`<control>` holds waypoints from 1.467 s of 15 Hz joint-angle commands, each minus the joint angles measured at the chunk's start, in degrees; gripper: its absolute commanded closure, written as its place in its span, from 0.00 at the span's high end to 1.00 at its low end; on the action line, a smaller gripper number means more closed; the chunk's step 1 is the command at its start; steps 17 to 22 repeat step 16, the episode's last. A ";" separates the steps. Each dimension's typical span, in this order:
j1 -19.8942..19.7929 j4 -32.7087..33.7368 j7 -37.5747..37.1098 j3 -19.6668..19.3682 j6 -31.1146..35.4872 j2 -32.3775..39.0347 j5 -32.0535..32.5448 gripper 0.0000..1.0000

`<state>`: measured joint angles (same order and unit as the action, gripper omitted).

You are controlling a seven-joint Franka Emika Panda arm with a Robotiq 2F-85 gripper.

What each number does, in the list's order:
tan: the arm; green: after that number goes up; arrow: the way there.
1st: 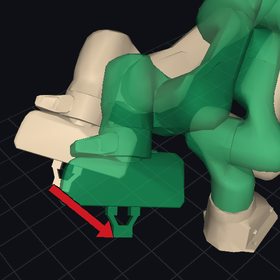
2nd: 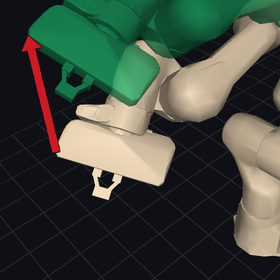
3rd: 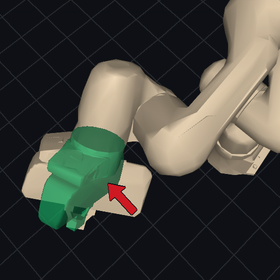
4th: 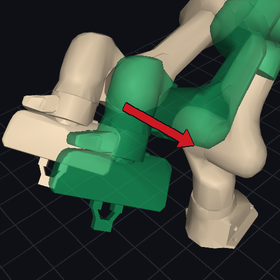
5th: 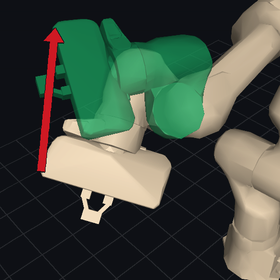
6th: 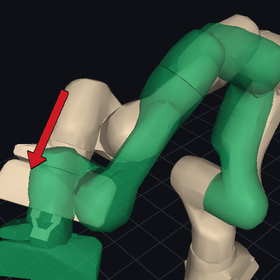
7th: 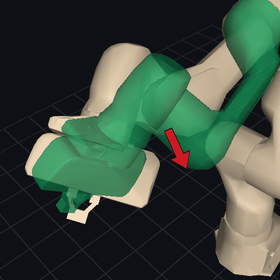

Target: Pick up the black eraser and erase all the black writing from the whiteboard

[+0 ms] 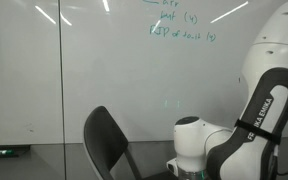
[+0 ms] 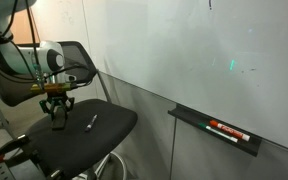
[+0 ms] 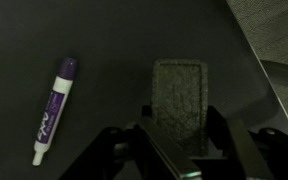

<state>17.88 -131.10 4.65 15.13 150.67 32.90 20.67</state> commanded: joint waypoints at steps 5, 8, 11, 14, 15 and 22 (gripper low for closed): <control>0.45 5.25 4.00 -1.72 4.16 4.74 -0.84 0.87; -1.74 6.21 3.78 -1.05 -2.88 1.80 -4.54 1.00; -2.08 5.44 0.96 -3.33 -8.81 -4.59 -5.92 1.00; -1.95 4.49 -2.23 -6.60 -13.54 -11.74 -3.96 1.00; -1.97 4.36 -3.37 -7.38 -14.94 -13.80 -3.41 1.00; -2.45 3.66 -4.13 -7.83 -16.40 -16.72 -3.37 1.00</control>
